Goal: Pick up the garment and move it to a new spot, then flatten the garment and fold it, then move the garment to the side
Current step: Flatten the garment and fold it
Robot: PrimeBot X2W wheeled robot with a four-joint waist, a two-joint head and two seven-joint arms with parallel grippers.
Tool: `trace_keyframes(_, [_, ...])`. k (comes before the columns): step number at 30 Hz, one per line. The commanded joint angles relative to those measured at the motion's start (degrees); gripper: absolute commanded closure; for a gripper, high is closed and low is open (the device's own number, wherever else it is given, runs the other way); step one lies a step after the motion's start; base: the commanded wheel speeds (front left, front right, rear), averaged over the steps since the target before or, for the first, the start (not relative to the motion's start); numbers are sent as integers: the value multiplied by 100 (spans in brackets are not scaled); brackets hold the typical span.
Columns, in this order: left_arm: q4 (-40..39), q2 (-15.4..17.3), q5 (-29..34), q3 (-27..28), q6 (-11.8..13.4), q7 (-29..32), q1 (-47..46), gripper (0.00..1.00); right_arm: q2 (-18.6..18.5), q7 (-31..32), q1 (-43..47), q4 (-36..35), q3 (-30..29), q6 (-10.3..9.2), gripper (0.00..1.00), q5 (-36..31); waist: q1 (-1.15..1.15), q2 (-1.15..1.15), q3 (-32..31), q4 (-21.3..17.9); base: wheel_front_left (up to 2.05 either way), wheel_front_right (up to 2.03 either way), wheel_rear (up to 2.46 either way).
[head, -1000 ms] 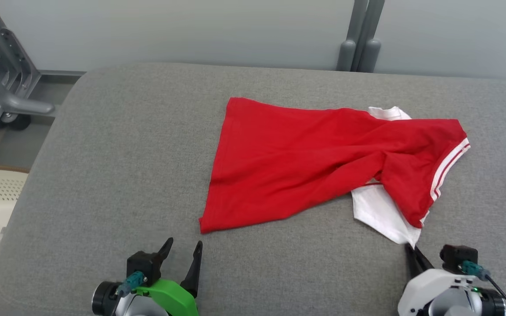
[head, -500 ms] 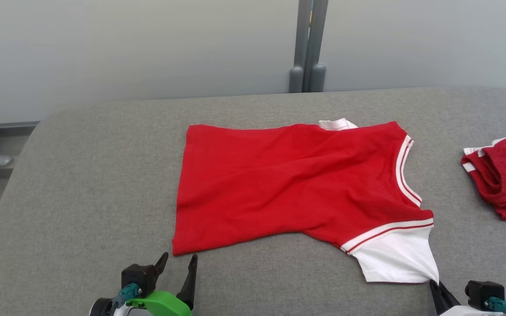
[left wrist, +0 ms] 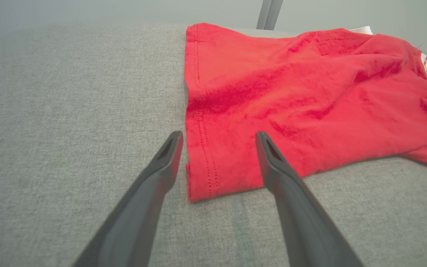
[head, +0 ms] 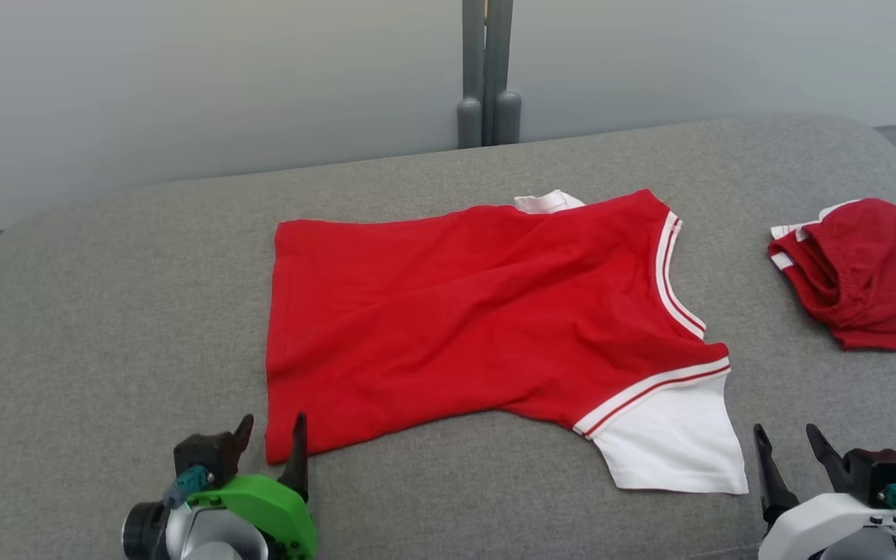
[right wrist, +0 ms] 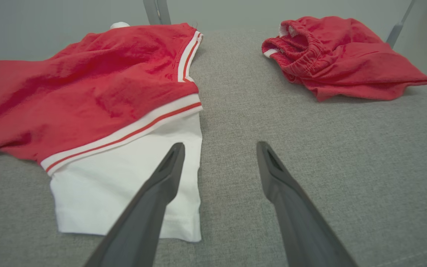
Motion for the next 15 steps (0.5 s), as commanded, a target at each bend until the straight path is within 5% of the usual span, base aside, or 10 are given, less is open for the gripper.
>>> trace_keyframes(1, [49, 8, 18, 69, -2, -16, -222, 0, 28, 0, 17, -110, -15, -9, 0, -91, 0, 0, 147, -133, 0, 0, 0])
trace_keyframes(15, [1127, 270, 25, 520, -49, -16, -1637, 0, 240, 0, -535, -837, 313, -9, 0, -183, 0, 0, 884, -591, 0, 0, 0])
